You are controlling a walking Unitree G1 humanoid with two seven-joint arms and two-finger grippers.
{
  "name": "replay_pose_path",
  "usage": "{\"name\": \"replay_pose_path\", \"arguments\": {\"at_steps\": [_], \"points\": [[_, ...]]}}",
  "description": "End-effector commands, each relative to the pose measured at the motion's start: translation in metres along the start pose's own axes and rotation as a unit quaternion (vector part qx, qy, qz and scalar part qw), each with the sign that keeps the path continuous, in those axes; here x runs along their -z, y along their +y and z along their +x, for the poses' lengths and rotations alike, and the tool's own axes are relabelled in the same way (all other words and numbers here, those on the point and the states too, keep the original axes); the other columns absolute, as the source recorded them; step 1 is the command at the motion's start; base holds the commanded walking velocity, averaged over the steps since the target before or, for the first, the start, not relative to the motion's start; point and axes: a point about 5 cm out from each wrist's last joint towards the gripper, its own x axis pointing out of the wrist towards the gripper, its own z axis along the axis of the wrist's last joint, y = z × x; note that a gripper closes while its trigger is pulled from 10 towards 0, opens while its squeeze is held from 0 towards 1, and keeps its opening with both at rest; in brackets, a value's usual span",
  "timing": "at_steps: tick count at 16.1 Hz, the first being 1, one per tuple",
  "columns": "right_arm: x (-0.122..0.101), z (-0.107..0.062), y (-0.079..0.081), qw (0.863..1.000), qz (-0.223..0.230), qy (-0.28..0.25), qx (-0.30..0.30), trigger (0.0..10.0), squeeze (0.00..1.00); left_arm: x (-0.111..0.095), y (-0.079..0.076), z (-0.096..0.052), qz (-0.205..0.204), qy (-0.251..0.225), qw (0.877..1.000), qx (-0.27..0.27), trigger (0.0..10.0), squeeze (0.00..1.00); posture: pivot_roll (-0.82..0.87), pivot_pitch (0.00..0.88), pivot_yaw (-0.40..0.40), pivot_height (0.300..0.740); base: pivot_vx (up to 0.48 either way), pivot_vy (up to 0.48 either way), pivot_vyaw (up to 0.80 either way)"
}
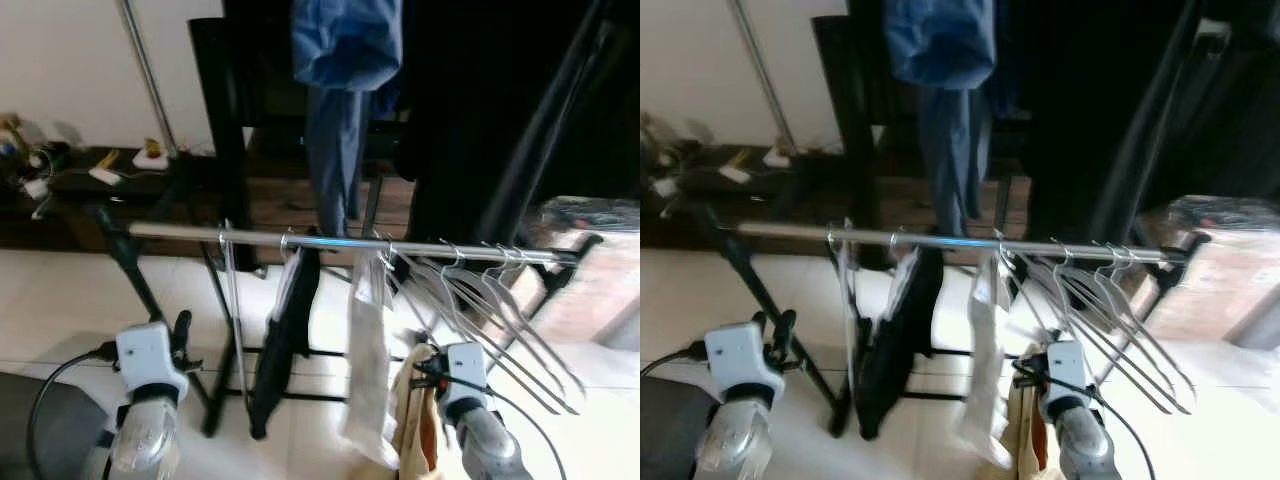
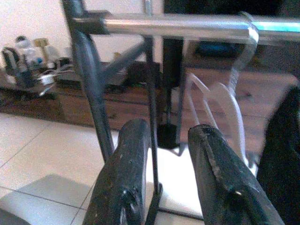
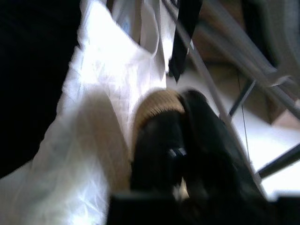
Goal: Hang hanger
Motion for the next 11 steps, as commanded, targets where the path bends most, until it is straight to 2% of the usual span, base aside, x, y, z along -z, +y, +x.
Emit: {"name": "replay_pose_path", "arguments": {"at_steps": [1,3,4,5,6,8,9,11], "points": [[0.000,-0.003,-0.009,1.000,-0.003,0.000,0.009,10.0,0.00,0.007,-0.001,0.005,-0.016,0.038,0.999,0.005,10.0,0.00,-0.03,0.083,-0.036,0.740,0.000,0.000,0.00],[0.001,-0.002,-0.008,1.000,-0.005,0.003,0.007,10.0,0.00,0.010,-0.002,0.015,-0.016,0.065,0.998,0.014,10.0,0.00,-0.02,0.083,-0.038,0.740,0.000,0.000,0.00],[0.000,-0.002,-0.007,1.000,-0.003,0.001,0.005,10.0,0.00,0.012,-0.009,0.027,-0.040,0.090,0.994,0.037,10.0,0.00,-0.03,0.085,-0.038,0.740,0.000,0.000,0.00],[0.000,-0.002,-0.007,1.000,-0.002,0.001,0.004,10.0,0.00,0.012,-0.010,0.029,-0.043,0.091,0.994,0.041,10.0,0.00,-0.03,0.084,-0.038,0.740,0.000,0.000,0.00],[0.000,-0.002,-0.006,1.000,-0.002,0.001,0.003,10.0,0.00,0.012,-0.013,0.036,-0.044,0.100,0.993,0.047,10.0,1.00,-0.03,0.088,-0.038,0.740,0.000,0.000,0.00],[0.001,-0.003,-0.004,1.000,-0.002,0.001,-0.001,10.0,0.00,0.012,-0.018,0.053,-0.034,0.128,0.990,0.043,10.0,1.00,-0.04,0.098,-0.040,0.740,0.000,0.000,0.00],[0.002,-0.004,-0.003,1.000,-0.002,0.001,-0.003,10.0,0.00,0.010,-0.021,0.062,-0.030,0.139,0.989,0.042,10.0,0.00,-0.04,0.103,-0.040,0.740,0.000,0.000,0.00],[0.003,-0.006,-0.002,1.000,-0.001,0.000,-0.005,10.0,0.00,0.010,-0.028,0.069,-0.052,0.157,0.985,0.053,10.0,0.00,-0.05,0.118,-0.039,0.740,0.000,0.000,0.00]]}}
